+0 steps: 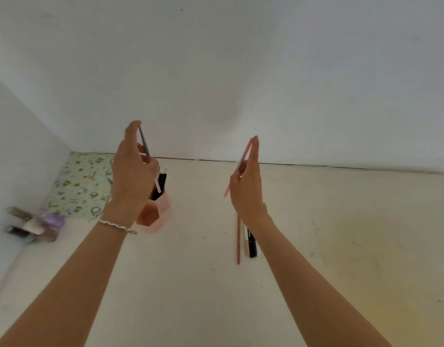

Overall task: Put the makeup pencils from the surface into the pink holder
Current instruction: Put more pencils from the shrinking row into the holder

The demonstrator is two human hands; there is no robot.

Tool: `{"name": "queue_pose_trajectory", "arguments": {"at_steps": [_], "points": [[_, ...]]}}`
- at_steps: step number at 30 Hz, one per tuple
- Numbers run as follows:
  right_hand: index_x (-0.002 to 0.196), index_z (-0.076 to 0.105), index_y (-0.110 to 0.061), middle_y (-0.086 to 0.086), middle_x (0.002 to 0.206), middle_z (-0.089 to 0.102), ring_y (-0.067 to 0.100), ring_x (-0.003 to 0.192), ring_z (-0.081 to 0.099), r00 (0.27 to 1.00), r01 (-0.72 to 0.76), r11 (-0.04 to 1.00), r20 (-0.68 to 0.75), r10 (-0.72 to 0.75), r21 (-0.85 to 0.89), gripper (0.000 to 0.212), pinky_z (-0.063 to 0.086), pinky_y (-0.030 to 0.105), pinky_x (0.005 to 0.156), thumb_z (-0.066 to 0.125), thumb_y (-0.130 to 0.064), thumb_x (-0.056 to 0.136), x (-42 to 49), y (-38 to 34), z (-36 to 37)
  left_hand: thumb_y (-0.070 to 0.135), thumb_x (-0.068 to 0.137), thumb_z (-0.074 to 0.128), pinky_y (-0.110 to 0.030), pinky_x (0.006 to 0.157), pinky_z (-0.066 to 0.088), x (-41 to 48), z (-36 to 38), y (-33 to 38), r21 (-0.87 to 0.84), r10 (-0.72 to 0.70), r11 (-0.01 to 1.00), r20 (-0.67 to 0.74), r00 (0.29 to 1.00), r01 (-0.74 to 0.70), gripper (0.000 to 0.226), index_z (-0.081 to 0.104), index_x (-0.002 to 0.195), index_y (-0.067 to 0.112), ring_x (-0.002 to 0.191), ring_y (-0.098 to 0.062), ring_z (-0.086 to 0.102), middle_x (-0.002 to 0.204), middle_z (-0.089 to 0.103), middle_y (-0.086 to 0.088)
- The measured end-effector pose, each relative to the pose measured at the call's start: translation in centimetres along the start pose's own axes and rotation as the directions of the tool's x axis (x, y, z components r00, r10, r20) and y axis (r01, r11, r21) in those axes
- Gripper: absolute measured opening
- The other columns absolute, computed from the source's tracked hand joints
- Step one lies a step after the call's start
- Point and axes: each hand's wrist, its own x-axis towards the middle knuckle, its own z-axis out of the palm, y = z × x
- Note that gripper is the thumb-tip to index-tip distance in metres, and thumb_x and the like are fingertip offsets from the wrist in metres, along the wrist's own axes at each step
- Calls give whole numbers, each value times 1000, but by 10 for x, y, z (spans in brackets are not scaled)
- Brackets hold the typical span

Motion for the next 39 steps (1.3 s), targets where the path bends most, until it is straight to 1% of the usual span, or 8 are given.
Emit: {"name": "queue_pose_trajectory", "arguments": {"at_steps": [4, 11, 18, 23, 28, 30, 33, 39], "points": [[155, 1, -36, -2, 88, 47, 0, 65, 49, 998, 57, 998, 10, -57, 30, 80, 45, 12, 56, 40, 3, 98, -8, -17, 29, -4, 87, 60, -46, 72, 59, 0, -2, -20, 85, -3, 996, 20, 1000, 1, 61, 37, 132, 32, 81, -23, 65, 104, 54, -6], [151, 10, -41, -11, 88, 55, 8, 79, 59, 995, 101, 989, 2, -102, 111, 84, 52, 15, 75, 54, 0, 92, -24, -33, 57, 10, 86, 59, -39, 74, 50, 4, -10, -32, 389, 157, 910, 1, 988, -144, 46, 49, 131, 14, 104, -30, 57, 115, 59, -11], [147, 17, -34, -5, 91, 65, 12, 83, 62, 967, 249, 968, 57, -248, -17, 74, 52, 24, 80, 62, -9, 93, -44, -48, 109, 2, 84, 55, -36, 73, 49, 22, -40, -25, 220, 167, 967, -149, 975, -132, 51, 47, 132, 19, 96, -20, 59, 110, 60, -2], [139, 48, -12, 7, 97, 67, 26, 83, 60, 913, 395, 873, 222, -341, -285, 53, 52, 42, 80, 61, -2, 89, -53, -35, 120, 6, 88, 55, -31, 70, 51, 12, -35, -22, 156, 102, 984, -108, 989, -85, 49, 46, 132, 24, 81, -13, 59, 111, 60, 3], [141, 42, -20, 2, 105, 56, 15, 83, 55, 956, 290, 948, -1, -293, -128, 58, 50, 30, 73, 52, 2, 89, -49, -22, 95, 3, 85, 54, -31, 65, 51, -8, -9, -2, 128, 173, 979, -104, 979, -159, 41, 52, 122, 21, 79, -14, 59, 102, 60, 4], [138, 38, -27, -4, 103, 53, 9, 77, 53, 977, 163, 984, -127, -171, -64, 57, 50, 28, 66, 47, -1, 89, -37, -12, 72, 3, 83, 55, -29, 62, 50, -28, 17, 12, 105, 209, 973, -24, 978, -205, 33, 55, 111, 19, 78, -14, 59, 96, 59, 5], [135, 40, -29, -13, 100, 51, 5, 74, 52, 966, 24, 999, -256, -35, -48, 55, 46, 19, 60, 45, 0, 89, -23, 9, 29, 9, 86, 55, -30, 71, 51, -65, 70, 29, 97, 29, 994, 285, 958, -59, 24, 58, 108, 18, 84, -16, 61, 95, 62, 4], [123, 50, -28, -11, 95, 54, 1, 68, 51, 948, -131, 987, -303, 97, -95, 48, 42, 11, 58, 47, 1, 84, -28, 56, -50, 9, 90, 49, -35, 82, 51, -128, 149, 36, 275, -215, 961, 642, 736, 40, 28, 52, 118, 10, 99, -26, 61, 110, 63, -8]]}}
